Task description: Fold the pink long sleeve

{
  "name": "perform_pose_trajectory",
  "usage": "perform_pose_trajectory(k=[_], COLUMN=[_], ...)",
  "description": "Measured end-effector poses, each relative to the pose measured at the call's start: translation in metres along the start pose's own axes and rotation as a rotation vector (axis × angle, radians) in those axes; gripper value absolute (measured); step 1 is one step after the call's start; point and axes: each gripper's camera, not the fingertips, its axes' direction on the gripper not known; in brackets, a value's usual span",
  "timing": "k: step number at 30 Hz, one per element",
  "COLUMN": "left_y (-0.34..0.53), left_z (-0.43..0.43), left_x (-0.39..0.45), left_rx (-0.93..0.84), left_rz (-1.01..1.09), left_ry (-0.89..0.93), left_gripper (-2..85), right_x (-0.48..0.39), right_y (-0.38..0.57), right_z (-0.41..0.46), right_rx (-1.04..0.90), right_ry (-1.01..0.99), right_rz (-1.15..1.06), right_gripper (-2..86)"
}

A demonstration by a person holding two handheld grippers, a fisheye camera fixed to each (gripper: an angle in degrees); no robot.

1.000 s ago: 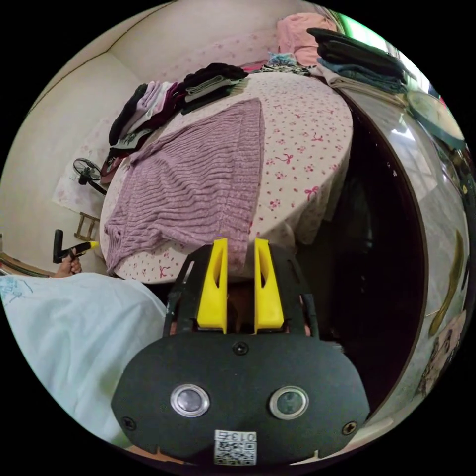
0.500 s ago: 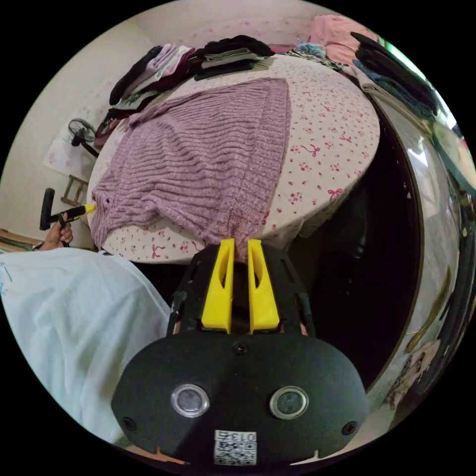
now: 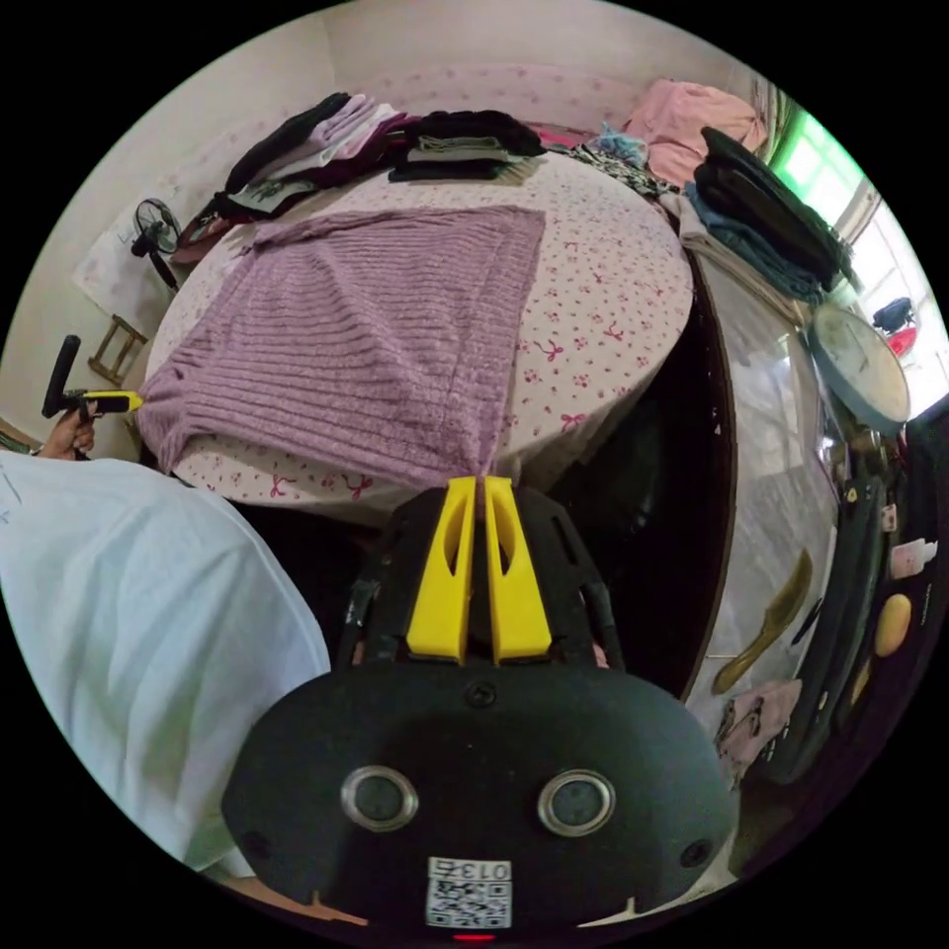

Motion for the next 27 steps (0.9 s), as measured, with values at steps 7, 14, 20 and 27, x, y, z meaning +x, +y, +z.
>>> perform_pose_trajectory(k=[7, 14, 20, 27], left_y=[0.033, 0.048, -0.007, -0.064], left_z=[0.015, -0.067, -0.046, -0.009], left_x=[-0.029, -0.070, -0.104, -0.116], left_rx=[-0.060, 0.335, 0.330, 0.305], left_rz=[-0.044, -0.038, -0.305, -0.423], left_ry=[0.160, 0.272, 0.098, 0.039], left_gripper=[0.7, 4.2, 10.9, 9.8], right_x=[-0.008, 0.011, -0.052, -0.123], right_y=[0.003, 0.002, -0.038, -0.083], right_z=[0.029, 0.001, 0.006, 0.036], right_rx=[-0.105, -0.083, 0.000, -0.016], right_ry=[-0.011, 0.173, 0.057, -0.014], right_rz=[0.003, 0.113, -0.100, -0.260], right_gripper=[1.7, 1.5, 0.9, 0.5])
